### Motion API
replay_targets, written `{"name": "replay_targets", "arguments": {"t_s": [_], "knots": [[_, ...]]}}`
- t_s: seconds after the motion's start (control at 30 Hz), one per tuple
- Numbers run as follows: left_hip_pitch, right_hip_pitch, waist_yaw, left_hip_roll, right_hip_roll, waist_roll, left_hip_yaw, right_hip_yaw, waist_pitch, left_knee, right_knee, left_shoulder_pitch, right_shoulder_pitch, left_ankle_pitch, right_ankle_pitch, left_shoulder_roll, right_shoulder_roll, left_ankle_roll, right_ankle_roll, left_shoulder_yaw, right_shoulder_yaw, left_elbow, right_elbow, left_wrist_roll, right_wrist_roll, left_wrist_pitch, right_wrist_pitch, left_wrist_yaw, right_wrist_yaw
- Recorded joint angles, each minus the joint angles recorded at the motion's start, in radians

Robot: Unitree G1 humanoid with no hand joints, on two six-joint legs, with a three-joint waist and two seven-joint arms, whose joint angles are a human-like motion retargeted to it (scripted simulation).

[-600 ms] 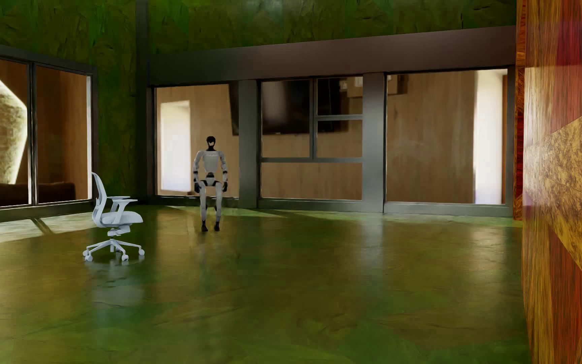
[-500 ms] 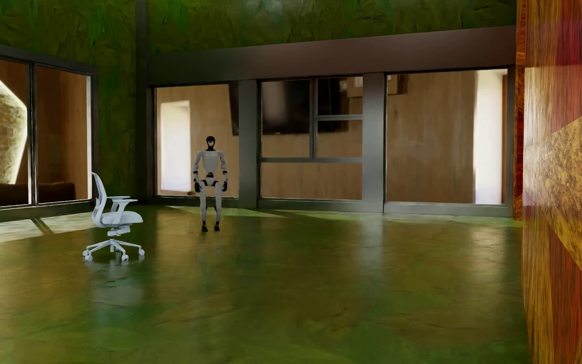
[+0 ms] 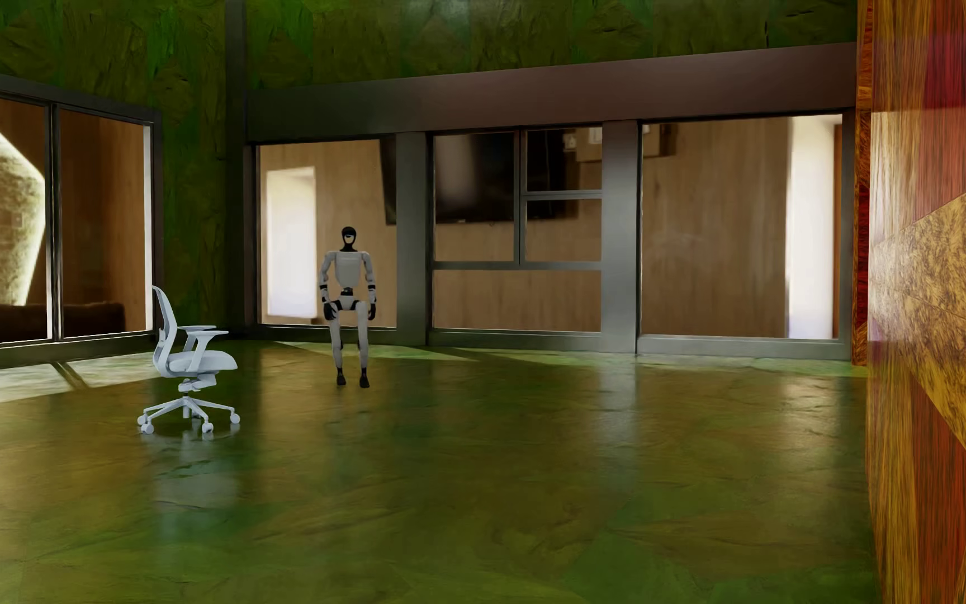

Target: Circle the light cyan officechair

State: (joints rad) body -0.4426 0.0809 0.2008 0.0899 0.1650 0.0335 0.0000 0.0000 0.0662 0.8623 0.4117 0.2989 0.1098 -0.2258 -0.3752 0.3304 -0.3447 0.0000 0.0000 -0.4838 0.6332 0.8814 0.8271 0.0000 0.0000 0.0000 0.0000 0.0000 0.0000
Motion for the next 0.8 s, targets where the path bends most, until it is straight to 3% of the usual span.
{"name": "replay_targets", "arguments": {"t_s": [0.13,0.2,0.23,0.27,0.3,0.37,0.4,0.43,0.5,0.57,0.63,0.67,0.73,0.77,0.8], "knots": [[-0.121,0.173,0.024,0.007,-0.007,-0.001,0.0,0.0,0.03,-0.169,-0.02,0.021,-0.049,0.114,-0.146,0.0,-0.002,0.0,0.0,-0.004,-0.019,0.101,-0.005,0.0,0.0,0.0,0.0,0.0,0.0],[-0.14,0.247,0.075,0.044,-0.004,0.001,0.0,0.0,0.032,-0.164,-0.041,0.023,-0.072,0.096,-0.135,0.004,0.003,0.0,0.0,0.012,0.008,0.118,0.045,0.0,0.0,0.0,0.0,0.0,0.0],[-0.155,0.269,0.09,0.016,-0.028,-0.009,0.0,0.0,0.022,-0.136,-0.033,0.024,-0.055,0.099,-0.116,0.005,-0.02,0.0,0.0,0.001,0.065,0.127,0.004,0.0,0.0,0.0,0.0,0.0,0.0],[-0.193,0.253,0.12,0.005,-0.057,-0.021,0.0,0.0,0.007,-0.056,-0.005,0.025,-0.038,0.068,-0.067,0.0,0.01,0.0,0.0,0.009,-0.006,0.139,0.055,0.0,0.0,0.0,0.0,0.0,0.0],[-0.165,0.27,0.13,-0.007,-0.077,-0.042,0.0,0.0,0.009,-0.002,0.039,0.039,-0.028,0.034,0.015,0.018,0.009,0.0,0.0,0.002,0.068,0.116,0.071,0.0,0.0,0.0,0.0,0.0,0.0],[-0.106,0.158,0.109,-0.014,-0.09,-0.026,0.0,0.0,-0.025,0.047,0.298,0.02,0.033,-0.045,0.366,0.001,0.002,0.0,0.0,-0.021,0.079,0.154,0.078,0.0,0.0,0.0,0.0,0.0,0.0],[-0.023,0.069,0.1,-0.053,-0.124,-0.036,0.0,0.0,0.014,0.036,0.519,0.01,0.042,-0.082,0.481,0.003,0.012,0.0,0.0,0.003,0.088,0.131,0.086,0.0,0.0,0.0,0.0,0.0,0.0],[0.035,-0.047,0.024,-0.095,-0.134,-0.04,0.0,0.0,0.032,0.014,0.746,-0.003,0.069,-0.11,0.48,-0.012,0.006,0.0,0.0,0.008,0.06,0.106,0.06,0.0,0.0,0.0,0.0,0.0,0.0],[0.212,-0.249,-0.076,-0.081,-0.094,-0.001,0.0,0.0,0.041,-0.08,0.94,-0.023,0.101,-0.132,0.439,-0.003,0.004,0.0,0.0,-0.005,0.076,0.056,0.089,0.0,0.0,0.0,0.0,0.0,0.0],[0.395,-0.396,-0.22,-0.081,-0.073,0.027,0.0,0.0,0.06,-0.213,0.716,-0.044,0.155,-0.116,0.534,-0.008,0.001,0.0,0.0,0.014,-0.009,-0.008,0.046,0.0,0.0,0.0,0.0,0.0,0.0],[0.547,-0.496,-0.294,-0.069,-0.054,0.037,0.0,0.0,0.058,-0.325,0.329,-0.083,0.177,-0.11,0.63,0.024,-0.02,0.0,0.0,0.01,0.037,-0.072,0.042,0.0,0.0,0.0,0.0,0.0,0.0],[0.613,-0.527,-0.329,-0.069,-0.053,0.037,0.0,0.0,0.052,-0.365,0.151,-0.101,0.185,-0.126,0.514,0.036,-0.016,0.0,0.0,0.017,0.018,-0.101,0.044,0.0,0.0,0.0,0.0,0.0,0.0],[0.701,-0.577,-0.359,-0.059,-0.061,0.037,0.0,0.0,0.023,-0.375,0.027,-0.146,0.204,-0.168,0.087,0.056,-0.016,0.0,0.0,0.027,0.035,-0.126,0.053,0.0,0.0,0.0,0.0,0.0,0.0],[0.732,-0.587,-0.399,-0.059,-0.067,0.038,0.0,0.0,0.033,-0.365,0.02,-0.155,0.208,-0.177,0.135,0.054,-0.022,0.0,0.0,0.047,0.053,-0.121,0.05,0.0,0.0,0.0,0.0,0.0,0.0],[0.762,-0.631,-0.414,-0.046,-0.059,0.048,0.0,0.0,0.026,-0.339,0.082,-0.151,0.214,-0.144,0.389,0.049,-0.024,0.0,0.0,0.066,0.051,-0.112,0.056,0.0,0.0,0.0,0.0,0.0,0.0]]}}
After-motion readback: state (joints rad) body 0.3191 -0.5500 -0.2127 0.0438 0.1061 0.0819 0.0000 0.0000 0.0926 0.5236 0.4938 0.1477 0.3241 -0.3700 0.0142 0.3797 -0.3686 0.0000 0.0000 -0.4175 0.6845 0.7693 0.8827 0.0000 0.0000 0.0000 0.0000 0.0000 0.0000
